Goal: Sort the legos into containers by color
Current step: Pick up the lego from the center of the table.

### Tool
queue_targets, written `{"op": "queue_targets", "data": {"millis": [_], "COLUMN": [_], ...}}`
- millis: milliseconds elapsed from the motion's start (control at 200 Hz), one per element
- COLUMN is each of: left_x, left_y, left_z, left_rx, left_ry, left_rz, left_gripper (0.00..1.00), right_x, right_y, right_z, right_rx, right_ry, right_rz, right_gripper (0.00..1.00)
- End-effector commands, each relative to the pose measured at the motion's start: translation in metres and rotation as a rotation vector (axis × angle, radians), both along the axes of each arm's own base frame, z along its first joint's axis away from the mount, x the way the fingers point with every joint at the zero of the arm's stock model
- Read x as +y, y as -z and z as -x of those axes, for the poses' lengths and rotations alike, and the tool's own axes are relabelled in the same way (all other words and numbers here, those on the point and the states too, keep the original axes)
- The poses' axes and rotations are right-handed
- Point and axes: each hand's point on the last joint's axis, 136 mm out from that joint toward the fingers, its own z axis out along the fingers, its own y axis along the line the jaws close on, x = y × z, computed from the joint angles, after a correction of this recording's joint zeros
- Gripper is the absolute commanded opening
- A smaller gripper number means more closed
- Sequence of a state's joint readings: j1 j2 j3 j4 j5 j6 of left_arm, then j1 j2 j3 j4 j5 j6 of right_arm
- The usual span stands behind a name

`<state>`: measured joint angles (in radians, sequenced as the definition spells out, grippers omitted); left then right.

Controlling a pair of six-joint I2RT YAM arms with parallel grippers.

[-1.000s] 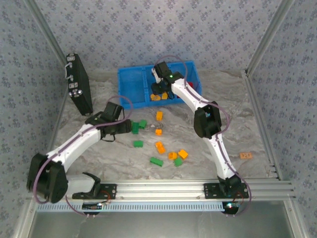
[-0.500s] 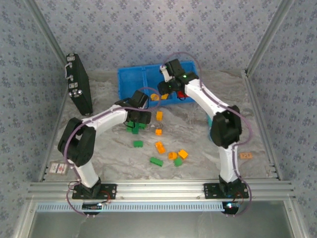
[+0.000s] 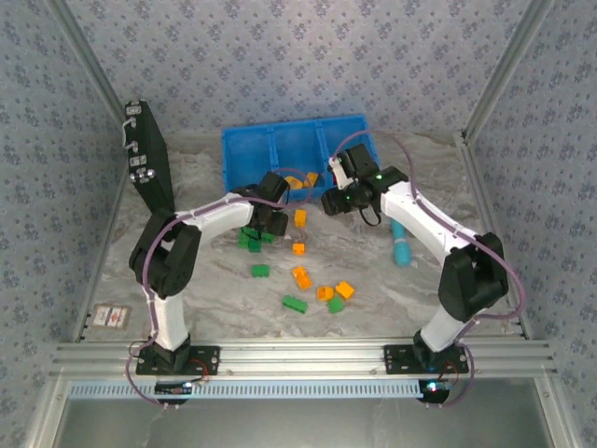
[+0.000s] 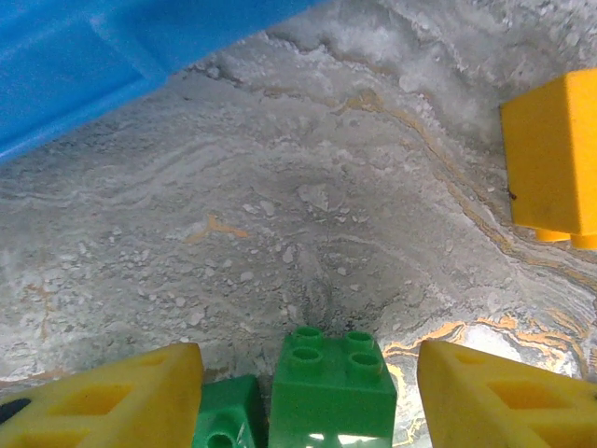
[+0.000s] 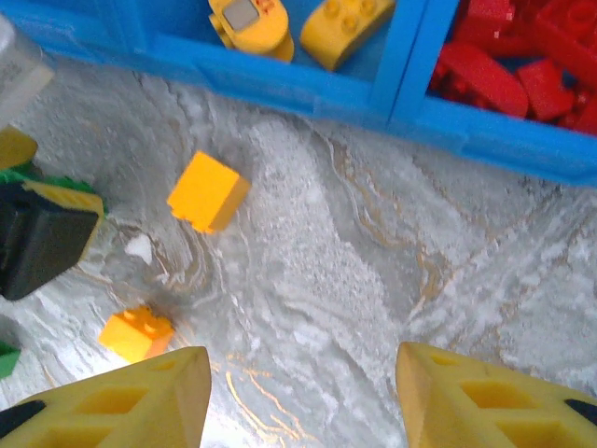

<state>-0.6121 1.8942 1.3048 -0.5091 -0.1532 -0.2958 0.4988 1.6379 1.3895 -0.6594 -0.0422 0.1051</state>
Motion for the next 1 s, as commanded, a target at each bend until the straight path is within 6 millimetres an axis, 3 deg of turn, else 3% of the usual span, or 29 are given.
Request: {"op": "queue_targets", "data": {"millis": [0,325,555,770,790,995], "left_x": [-0.005,-0.005,-0.006,-0.004,-0.003,0.001], "left_y": [-0.001,0.015,0.009,-0.019,-0.022,-0.088], "left_z": [-0.001,0.009,0.012,0.008,0.008,-0.015], "left_rx": [0.008,0.054,0.056,0.014,0.011,-0.105], "left_ry": [0.025,0.040,0.048,0.066,0.067,0.059], "left_rz": [-0.021,-0.055,-0.062,-0.071,-0.073,-0.048], "left_gripper": [0.61,0.43,0.26,0.19,0.19,0.18], "right_x": [-0.003,-0.007,-0.020,-0.034,-0.037,-0.042], "right_y": [-0.008,-0.006,-0.008,0.000,0.011,0.036], "right_z": [0.011,0.013,0.025,0.054,0.063,0.093], "right_rx": [0.009,0.008,0.013,0.066,0.094,0.175], "right_ry": [0.026,0.035,0.065,0.125,0.130,0.214], "right_rz": [-0.033,-0.022,-0.010,-0.036,-0.027,-0.053], "right_gripper": [0.57,0.57,0.58,0.58,0.59,0.59]}}
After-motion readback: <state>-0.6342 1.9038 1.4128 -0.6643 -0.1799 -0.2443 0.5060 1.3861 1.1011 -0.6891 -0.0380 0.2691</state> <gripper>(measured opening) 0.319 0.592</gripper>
